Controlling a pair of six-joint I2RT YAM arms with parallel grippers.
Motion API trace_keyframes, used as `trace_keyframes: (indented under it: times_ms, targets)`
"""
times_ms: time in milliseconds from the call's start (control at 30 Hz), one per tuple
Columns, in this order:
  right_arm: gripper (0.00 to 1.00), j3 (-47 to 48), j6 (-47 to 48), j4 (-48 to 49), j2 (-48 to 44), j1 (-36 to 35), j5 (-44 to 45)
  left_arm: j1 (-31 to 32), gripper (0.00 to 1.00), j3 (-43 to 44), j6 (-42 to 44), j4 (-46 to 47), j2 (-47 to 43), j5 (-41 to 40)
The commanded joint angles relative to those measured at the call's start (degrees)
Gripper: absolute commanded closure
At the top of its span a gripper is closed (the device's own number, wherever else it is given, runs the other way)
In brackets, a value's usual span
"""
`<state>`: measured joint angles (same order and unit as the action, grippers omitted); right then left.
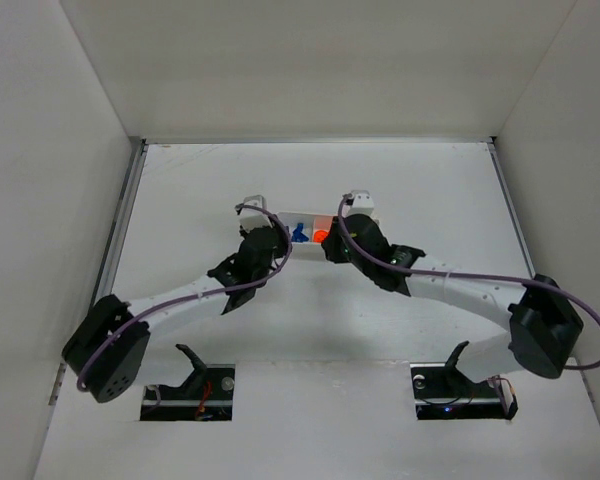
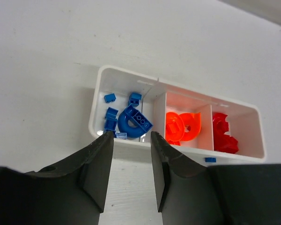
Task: Sort the legos into containers by color
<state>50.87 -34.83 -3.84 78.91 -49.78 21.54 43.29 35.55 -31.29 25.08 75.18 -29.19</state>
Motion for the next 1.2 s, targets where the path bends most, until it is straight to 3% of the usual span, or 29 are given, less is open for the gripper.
trace_keyframes:
  times_ms: [0,300,433,500,633,900,1167]
  targets:
    - [0.78,6.42,2.40,5.68,5.70,1.22,-2.73,0.70,0.66,-4.51,-0.97,0.94,-6.61,-1.83]
    - [0.76,19.69,1.87,5.68,22.41,1.92,-4.58,1.49,0.66,-13.92,-3.25,-1.08,-17.08,-2.63]
    - [0.55,20.50,1.17,6.47,22.43,2.10,-4.05,4.20,0.66,-15.25,-5.44,-0.83,-16.56,-2.45]
    - [0.49,19.01,0.99,7.61,20.50,2.10,-3.79,6.93,0.66,-14.72,-6.59,-0.21,-13.76,-2.71]
    - [0.49,14.18,1.34,9.46,14.44,2.45,-2.56,12.64,0.66,-11.74,-7.38,2.95,-6.03,-3.41]
    - [0.68,0.48,3.71,11.48,-0.76,4.73,-0.36,21.87,0.63,1.52,-5.98,5.50,13.22,-5.44]
    - [0.66,-12.72,3.89,14.56,-16.06,8.51,-2.20,23.46,0.56,14.27,-3.87,4.89,28.61,-7.19]
